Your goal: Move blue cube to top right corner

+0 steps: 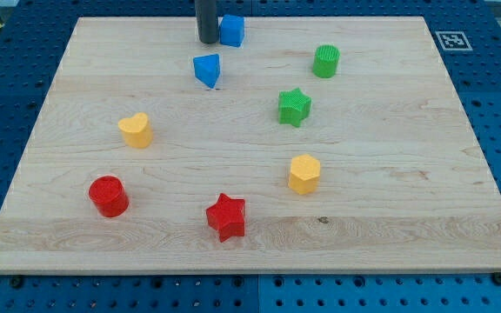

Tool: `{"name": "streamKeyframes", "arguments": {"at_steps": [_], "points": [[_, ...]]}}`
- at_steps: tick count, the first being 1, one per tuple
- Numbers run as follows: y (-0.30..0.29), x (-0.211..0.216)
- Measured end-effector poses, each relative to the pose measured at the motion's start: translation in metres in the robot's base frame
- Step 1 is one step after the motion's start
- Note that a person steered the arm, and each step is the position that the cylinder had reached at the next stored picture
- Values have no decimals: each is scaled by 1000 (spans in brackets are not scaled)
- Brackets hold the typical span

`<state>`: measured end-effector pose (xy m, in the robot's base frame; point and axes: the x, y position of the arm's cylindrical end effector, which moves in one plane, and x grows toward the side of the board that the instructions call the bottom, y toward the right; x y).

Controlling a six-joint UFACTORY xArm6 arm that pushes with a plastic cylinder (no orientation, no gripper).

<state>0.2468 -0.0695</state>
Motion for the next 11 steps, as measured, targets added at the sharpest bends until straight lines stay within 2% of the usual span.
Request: {"name": "streamKeyframes", "arguments": {"at_steps": [3,6,11], "points": [[40,-32],[88,-17],[210,-16]]}}
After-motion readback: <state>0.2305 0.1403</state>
